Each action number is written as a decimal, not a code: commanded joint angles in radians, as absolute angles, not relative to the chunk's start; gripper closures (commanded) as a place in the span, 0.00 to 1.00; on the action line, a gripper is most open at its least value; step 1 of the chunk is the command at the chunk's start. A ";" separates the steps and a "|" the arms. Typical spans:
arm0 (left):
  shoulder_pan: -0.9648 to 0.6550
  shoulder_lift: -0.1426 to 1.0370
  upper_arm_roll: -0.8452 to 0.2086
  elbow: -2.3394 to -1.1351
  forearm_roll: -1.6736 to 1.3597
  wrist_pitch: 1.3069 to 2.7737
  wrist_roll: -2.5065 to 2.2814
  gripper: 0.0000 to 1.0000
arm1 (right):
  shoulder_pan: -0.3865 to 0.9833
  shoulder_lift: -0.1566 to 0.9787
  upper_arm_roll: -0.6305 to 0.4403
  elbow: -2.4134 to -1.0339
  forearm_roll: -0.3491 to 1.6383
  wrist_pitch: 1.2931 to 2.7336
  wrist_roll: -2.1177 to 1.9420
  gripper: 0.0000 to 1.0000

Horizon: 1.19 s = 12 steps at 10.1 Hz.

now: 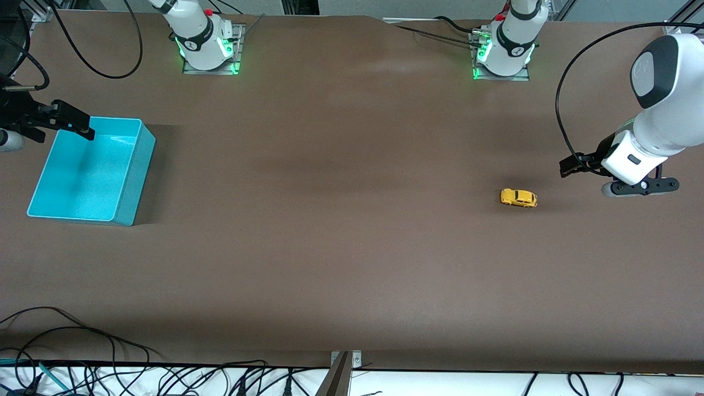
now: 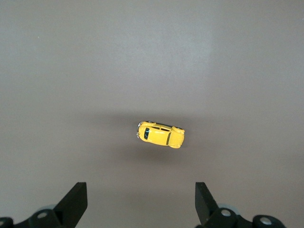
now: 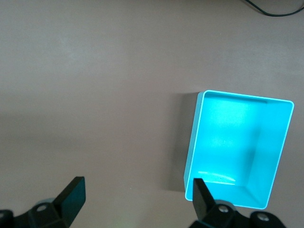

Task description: Wind up and store yellow beetle car

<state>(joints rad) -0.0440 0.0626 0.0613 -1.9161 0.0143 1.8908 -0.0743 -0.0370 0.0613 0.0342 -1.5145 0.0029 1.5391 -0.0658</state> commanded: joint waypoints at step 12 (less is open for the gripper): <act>-0.048 0.060 0.071 -1.917 -0.017 1.856 -0.104 0.00 | -0.035 0.063 0.035 -1.486 0.008 1.526 -0.075 0.00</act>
<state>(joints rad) -0.0440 0.0637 0.0626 -1.9161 0.0142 1.8664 -0.0829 -0.0366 0.0599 0.0346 -1.5081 0.0029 1.5398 -0.0658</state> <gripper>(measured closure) 0.000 0.000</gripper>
